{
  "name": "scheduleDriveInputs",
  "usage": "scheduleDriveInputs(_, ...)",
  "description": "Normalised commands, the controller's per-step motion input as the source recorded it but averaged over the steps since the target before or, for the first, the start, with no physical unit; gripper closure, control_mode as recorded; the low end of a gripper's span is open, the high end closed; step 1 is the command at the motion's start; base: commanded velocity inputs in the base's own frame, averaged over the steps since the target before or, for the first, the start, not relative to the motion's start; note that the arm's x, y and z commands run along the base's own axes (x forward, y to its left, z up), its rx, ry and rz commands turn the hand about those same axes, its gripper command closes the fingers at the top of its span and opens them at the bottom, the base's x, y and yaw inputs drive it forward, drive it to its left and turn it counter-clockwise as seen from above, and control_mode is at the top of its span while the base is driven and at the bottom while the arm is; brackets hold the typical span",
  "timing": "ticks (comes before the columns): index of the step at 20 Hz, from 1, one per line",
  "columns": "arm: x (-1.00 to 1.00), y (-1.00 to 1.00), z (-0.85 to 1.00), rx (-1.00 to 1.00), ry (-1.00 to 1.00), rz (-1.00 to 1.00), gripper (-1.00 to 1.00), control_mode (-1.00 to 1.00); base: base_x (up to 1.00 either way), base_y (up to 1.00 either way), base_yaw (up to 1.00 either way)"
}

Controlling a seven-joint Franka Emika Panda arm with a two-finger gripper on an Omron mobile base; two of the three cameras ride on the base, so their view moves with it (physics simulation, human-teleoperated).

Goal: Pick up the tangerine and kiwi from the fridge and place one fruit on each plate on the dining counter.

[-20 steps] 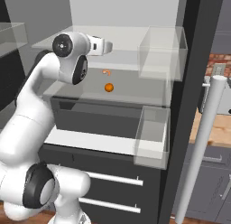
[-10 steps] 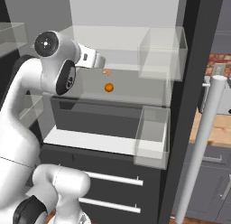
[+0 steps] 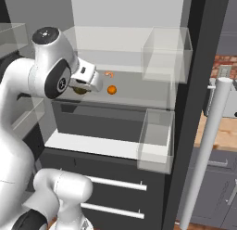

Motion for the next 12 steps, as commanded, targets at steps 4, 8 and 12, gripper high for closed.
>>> scheduleDriveInputs(4, -0.05, 0.0, -0.77, 0.0, 0.25, 0.01, 1.0, -1.0, 0.0, 0.0, 0.0)
scheduleDriveInputs(8, 0.0, 0.09, -0.71, -0.16, 0.26, 0.0, 1.0, -1.0, 0.0, 0.0, 0.0)
scheduleDriveInputs(12, 0.0, 0.01, -0.85, -0.1, 0.15, 0.0, 1.0, -1.0, 0.0, 0.0, 0.0)
